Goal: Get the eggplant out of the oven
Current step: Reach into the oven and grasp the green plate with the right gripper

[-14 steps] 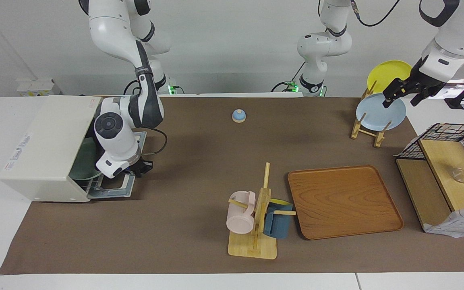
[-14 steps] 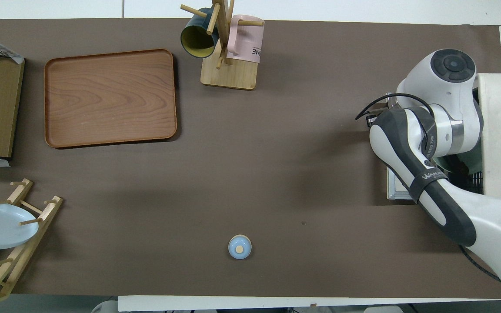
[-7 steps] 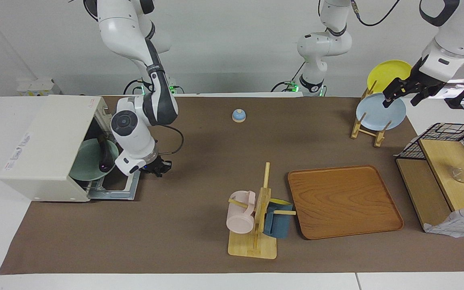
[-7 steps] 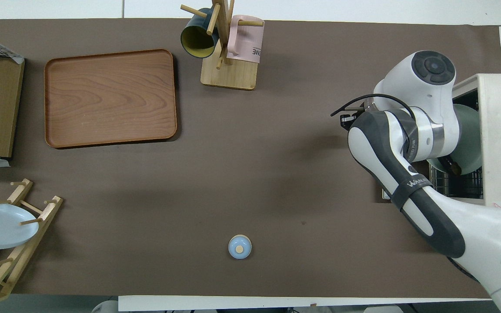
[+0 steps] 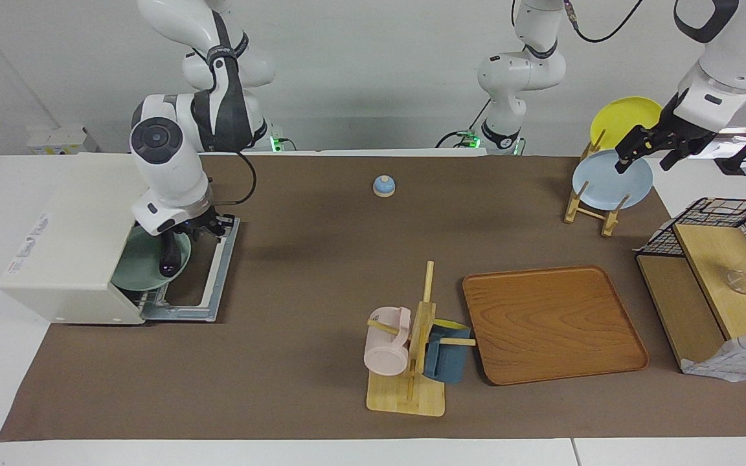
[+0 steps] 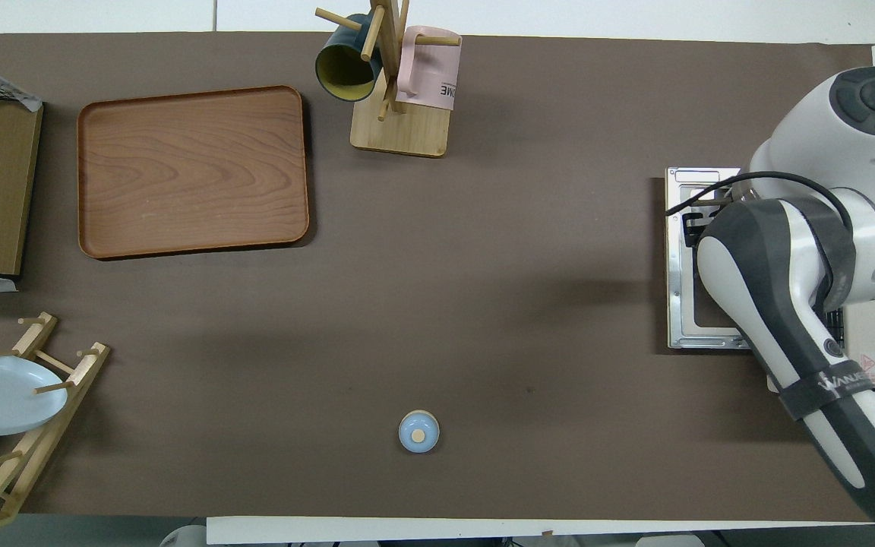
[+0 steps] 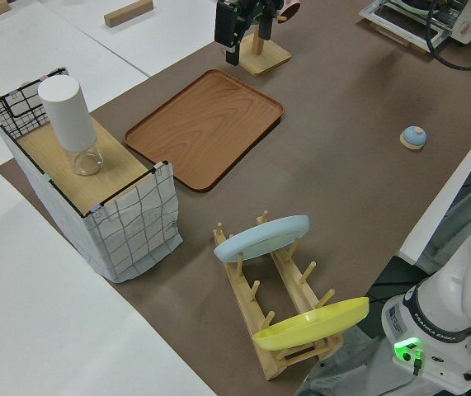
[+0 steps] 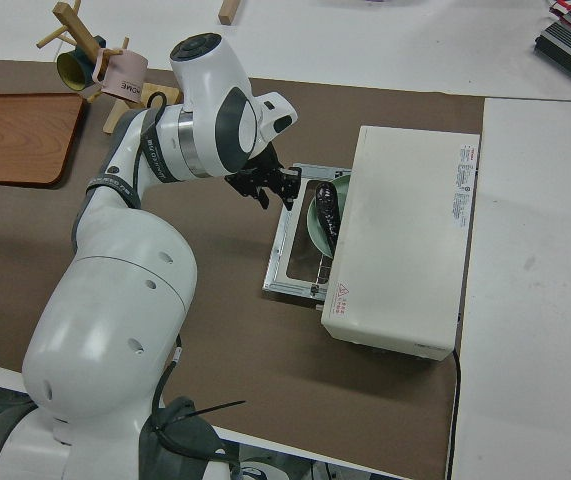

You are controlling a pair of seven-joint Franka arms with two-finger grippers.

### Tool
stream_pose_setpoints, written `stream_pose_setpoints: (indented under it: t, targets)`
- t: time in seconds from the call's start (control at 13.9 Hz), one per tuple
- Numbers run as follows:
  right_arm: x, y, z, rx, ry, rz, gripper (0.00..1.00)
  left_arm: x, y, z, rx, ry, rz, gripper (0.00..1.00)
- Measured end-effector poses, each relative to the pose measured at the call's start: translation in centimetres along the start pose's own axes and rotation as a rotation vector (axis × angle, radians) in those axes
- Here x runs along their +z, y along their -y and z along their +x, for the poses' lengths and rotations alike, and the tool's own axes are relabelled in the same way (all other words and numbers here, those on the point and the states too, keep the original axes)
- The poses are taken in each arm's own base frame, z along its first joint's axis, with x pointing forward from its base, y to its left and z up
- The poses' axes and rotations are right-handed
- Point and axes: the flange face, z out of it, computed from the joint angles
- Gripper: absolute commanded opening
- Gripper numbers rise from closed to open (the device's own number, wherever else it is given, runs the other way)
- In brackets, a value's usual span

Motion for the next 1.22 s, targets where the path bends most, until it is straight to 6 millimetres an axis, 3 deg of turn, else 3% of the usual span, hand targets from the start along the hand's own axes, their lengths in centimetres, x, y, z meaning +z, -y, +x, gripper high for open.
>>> stream_pose_setpoints:
  t: [0.36,0.65,0.79,1.01,1.22]
  targets:
    - [3.5,-1.6,-0.3,-0.126,-0.018,-0.062,0.48,0.0,0.0,0.0,0.000,0.000,0.000,1.00]
    - [4.7,-2.3,-0.5,-0.168,-0.022,-0.100,0.32,0.0,0.0,0.0,0.000,0.000,0.000,1.00]
    - [5.0,-2.2,-0.8,-0.189,-0.034,-0.116,0.19,0.0,0.0,0.0,0.000,0.000,0.000,1.00]
    - [5.5,-2.1,-1.3,-0.198,-0.038,-0.116,0.17,0.0,0.0,0.0,0.000,0.000,0.000,1.00]
    - [5.5,-2.0,-1.3,-0.199,-0.039,-0.116,0.03,0.0,0.0,0.0,0.000,0.000,0.000,1.00]
